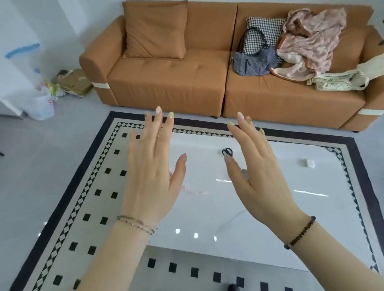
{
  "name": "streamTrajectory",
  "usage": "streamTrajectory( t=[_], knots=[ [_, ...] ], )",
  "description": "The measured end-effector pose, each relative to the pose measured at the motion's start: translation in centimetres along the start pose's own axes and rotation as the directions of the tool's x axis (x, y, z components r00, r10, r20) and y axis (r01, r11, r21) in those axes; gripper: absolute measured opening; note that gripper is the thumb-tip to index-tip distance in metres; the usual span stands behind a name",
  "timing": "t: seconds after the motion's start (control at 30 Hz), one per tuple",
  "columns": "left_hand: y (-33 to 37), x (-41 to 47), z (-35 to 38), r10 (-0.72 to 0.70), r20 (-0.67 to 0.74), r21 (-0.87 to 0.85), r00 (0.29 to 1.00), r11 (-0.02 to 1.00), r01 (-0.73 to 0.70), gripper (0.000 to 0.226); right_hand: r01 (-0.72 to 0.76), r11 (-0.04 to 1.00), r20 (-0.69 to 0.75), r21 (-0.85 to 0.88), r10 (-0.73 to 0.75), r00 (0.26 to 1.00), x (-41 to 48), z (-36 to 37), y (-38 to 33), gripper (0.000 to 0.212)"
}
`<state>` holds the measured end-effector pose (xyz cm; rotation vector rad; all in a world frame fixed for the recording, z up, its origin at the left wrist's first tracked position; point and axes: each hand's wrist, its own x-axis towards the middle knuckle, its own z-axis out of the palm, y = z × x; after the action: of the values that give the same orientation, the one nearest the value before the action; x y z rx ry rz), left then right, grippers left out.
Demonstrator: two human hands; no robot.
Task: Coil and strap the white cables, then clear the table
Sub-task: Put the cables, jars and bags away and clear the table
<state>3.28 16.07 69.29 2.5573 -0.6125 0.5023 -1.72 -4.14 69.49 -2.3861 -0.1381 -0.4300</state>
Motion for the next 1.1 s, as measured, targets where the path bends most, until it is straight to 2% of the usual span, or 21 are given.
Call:
streamTrajectory(
  t=[0.07, 0.27, 0.37, 0.43, 0.6, 0.73, 0.87, 1.1],
  knots=[
    [-2.2, -1.2, -1.7, -0.038, 0.012, 0.021, 0.999, 0.999, 0.038, 0.064, -0.002, 1.000, 0.040, 0.017, 0.001, 0.999, 0.2, 2.0, -2.7, 0.049],
    [-10.5, -3.9, -5.6, -0.016, 0.043, 0.049, 0.999, 0.999, 0.014, 0.062, 0.000, 0.999, 0.106, 0.051, -0.006, 0.994, 1.3, 8.6, -9.4, 0.047],
    [-17.1, -4.9, -7.8, -0.035, 0.042, -0.002, 0.998, 0.999, 0.035, 0.062, -0.028, 0.999, 0.101, 0.041, 0.023, 0.995, 2.6, 13.7, -13.0, 0.045],
    [-22.9, -5.1, -9.3, -0.024, 0.075, -0.042, 0.997, 0.999, 0.027, 0.063, -0.090, 0.995, 0.040, 0.043, 0.088, 0.995, 3.7, 18.3, -16.4, 0.044],
    [-31.5, -5.0, -12.4, 0.045, 0.187, 0.026, 0.981, 0.998, -0.050, 0.062, -0.134, 0.991, -0.014, -0.008, 0.134, 0.991, 5.5, 25.2, -22.0, 0.047],
    [-35.4, -3.7, -14.4, 0.087, 0.223, 0.071, 0.971, 0.992, -0.106, 0.060, -0.145, 0.988, -0.037, -0.056, 0.144, 0.989, 6.6, 26.9, -24.0, 0.048],
    [-39.5, -0.8, -15.8, 0.075, 0.223, 0.067, 0.972, 0.993, -0.092, 0.061, -0.191, 0.978, -0.075, -0.087, 0.185, 0.980, 9.3, 28.2, -25.4, 0.047],
    [-48.8, 7.2, -16.3, 0.096, 0.197, 0.055, 0.976, 0.992, -0.109, 0.058, -0.272, 0.960, -0.121, -0.072, 0.262, 0.957, 18.2, 32.3, -24.2, 0.047]
  ],
)
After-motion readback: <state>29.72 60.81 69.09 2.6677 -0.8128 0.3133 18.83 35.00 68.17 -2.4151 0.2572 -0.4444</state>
